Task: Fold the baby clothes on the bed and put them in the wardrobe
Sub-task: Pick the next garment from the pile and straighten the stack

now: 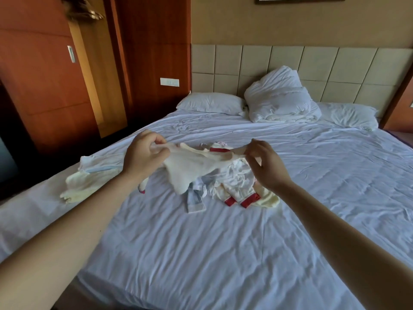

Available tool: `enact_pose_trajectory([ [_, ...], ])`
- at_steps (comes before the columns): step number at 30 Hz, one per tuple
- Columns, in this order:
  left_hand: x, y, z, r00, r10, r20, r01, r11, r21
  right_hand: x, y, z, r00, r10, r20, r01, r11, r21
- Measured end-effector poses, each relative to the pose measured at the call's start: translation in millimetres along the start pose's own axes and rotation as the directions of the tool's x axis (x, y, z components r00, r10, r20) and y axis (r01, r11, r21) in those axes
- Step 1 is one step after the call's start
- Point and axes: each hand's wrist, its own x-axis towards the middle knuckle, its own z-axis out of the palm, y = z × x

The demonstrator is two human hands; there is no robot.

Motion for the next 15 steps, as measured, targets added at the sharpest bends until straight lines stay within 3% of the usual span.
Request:
enact_pose_trajectory([
  [2,-17,-6,2,0.993,0.105,0.052,-0.109,0.99,0.084,-16,1,6,0.998,0.013,0.061,-0.013,1.0,0.0],
  [5,-74,-39,24,0.949,0.18,0.26,-0.235,0.951,0.202,-65,9,26,0.975,0.068,0.212,-0.061,0.997,-0.039],
  [10,-193,-91,64,0.776,-0.044,0.63,-0.249,0.896,0.369,-167,14,70,0.808,0.274,0.522,-0.156,0.953,-0.259],
  [12,-221,-96,69,0.728,-0.121,0.674,-0.19,0.91,0.368,-194,11,78,0.754,0.3,0.585,-0.169,0.948,-0.269],
  [15,-228,-97,64,0.736,-0.144,0.662,-0.094,0.946,0.311,-210,10,77,0.746,0.319,0.584,-0.199,0.945,-0.26],
])
